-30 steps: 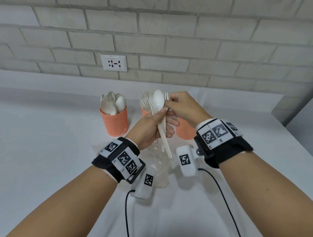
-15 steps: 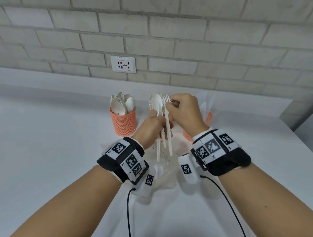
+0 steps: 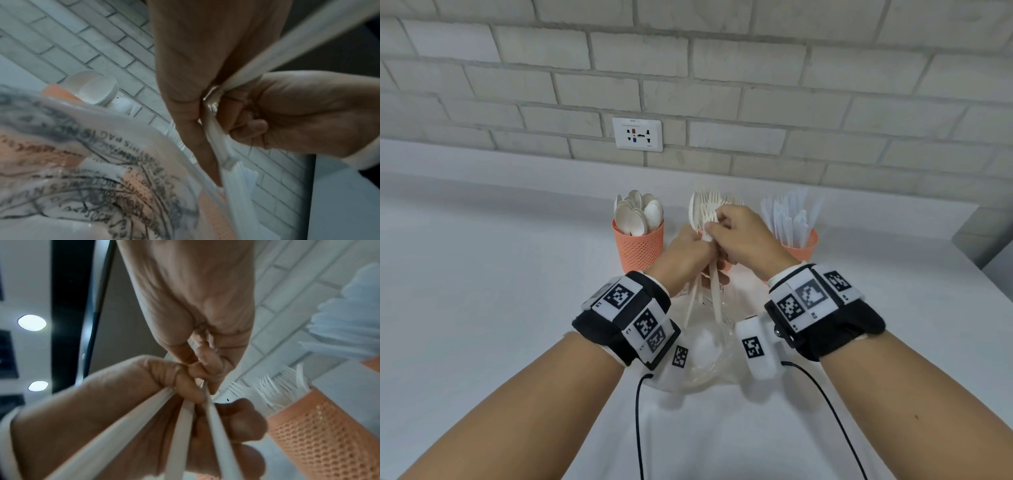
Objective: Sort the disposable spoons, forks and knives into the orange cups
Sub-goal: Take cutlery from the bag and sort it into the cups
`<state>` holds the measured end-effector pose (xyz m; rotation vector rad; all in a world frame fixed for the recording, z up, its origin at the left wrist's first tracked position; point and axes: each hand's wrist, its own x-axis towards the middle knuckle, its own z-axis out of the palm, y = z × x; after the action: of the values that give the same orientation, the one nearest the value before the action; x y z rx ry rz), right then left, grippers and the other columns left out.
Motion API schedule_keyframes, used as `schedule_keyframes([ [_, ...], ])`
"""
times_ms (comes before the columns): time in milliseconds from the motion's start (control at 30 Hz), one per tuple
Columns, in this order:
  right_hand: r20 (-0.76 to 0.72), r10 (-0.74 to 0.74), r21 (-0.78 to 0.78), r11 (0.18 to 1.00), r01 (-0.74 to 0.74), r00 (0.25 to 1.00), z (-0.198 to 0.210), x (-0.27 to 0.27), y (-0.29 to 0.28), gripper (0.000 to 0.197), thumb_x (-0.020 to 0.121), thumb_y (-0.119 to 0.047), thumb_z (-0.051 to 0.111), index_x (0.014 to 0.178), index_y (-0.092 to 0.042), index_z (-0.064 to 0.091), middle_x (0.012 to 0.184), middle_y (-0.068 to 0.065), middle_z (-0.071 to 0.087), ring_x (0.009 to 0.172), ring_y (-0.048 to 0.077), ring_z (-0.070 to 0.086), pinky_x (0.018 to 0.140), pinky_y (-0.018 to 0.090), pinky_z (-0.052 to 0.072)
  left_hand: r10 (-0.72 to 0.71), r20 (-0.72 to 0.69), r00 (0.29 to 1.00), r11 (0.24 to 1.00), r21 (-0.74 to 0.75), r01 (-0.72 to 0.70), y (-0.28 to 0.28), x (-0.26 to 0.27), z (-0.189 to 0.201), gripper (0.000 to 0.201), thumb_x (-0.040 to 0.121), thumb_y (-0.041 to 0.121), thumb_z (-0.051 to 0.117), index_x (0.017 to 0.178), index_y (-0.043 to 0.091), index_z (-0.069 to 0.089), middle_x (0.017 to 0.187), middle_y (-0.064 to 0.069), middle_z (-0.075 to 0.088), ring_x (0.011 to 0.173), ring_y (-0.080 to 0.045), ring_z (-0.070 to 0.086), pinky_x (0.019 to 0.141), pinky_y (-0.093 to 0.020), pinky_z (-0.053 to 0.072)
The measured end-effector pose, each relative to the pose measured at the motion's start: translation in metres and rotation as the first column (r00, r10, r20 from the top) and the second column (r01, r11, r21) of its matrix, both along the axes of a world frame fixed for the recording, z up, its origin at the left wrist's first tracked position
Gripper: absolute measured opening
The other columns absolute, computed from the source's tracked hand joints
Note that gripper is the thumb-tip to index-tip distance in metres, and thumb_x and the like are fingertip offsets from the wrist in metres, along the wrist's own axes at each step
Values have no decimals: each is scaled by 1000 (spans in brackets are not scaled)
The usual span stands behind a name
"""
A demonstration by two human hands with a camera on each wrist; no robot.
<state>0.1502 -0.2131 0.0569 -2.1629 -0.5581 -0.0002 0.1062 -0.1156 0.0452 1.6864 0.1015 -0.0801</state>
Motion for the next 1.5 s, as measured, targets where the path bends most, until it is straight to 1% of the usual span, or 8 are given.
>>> schedule_keyframes([
  [167,-84,-140,211,965,155,987,17,24,-13,12,95,-7,45,87,-7,53,63,8,56,32,0,49,38,20,38,-73,-18,997,995,-72,71,24,0,-2,23,86,16,65,101,2,58,75,-8,71,72,-23,71,65,-36,59],
  [333,356,-430,463,852,242,830,47,45,-20,12,96,-7,36,98,-3,47,77,-1,53,72,30,62,60,41,54,113,3,994,982,-155,-111,46,4,1,11,101,23,37,98,14,41,78,-9,57,51,-18,59,49,-31,53],
  [433,518,-426,479,863,161,742,48,49,-9,23,96,-8,32,108,3,49,80,0,52,73,24,58,65,45,54,116,22,993,981,-162,-111,51,5,1,17,102,22,35,88,14,40,70,-8,55,43,-15,47,43,-25,40],
  [800,449,-242,-67,951,302,860,-17,83,12,35,94,-2,36,127,-9,49,82,13,50,72,30,53,63,35,41,118,52,992,982,-155,-108,65,9,-3,22,102,25,36,87,12,46,68,-5,55,42,-12,49,46,-25,42],
  [1000,450,-135,-421,839,344,883,-33,85,10,35,91,0,42,120,-5,61,116,16,58,110,33,42,90,39,39,59,48,997,992,-116,-53,68,11,-5,25,102,26,36,86,12,49,67,-4,54,41,-11,44,45,-24,39],
  [1167,413,-146,16,988,153,899,0,64,22,34,98,-19,41,127,-7,55,117,13,53,107,22,49,93,28,41,1,92,996,1000,6,-2,72,15,-4,29,101,29,36,88,12,56,67,-1,54,42,-7,43,44,-21,38],
  [1300,-12,241,120,964,-237,971,22,34,44,31,95,-19,49,126,-18,50,78,-3,57,53,7,52,47,9,39,-66,131,989,995,76,57,72,14,2,28,101,27,36,91,10,57,71,-1,54,50,-8,46,53,-22,42],
  [1500,347,-53,239,971,-33,936,31,45,49,17,94,-6,43,100,-9,59,65,-12,50,51,7,50,53,19,38,149,284,947,955,206,-212,124,20,7,37,79,33,71,110,15,58,96,2,56,85,-12,54,72,-19,46],
])
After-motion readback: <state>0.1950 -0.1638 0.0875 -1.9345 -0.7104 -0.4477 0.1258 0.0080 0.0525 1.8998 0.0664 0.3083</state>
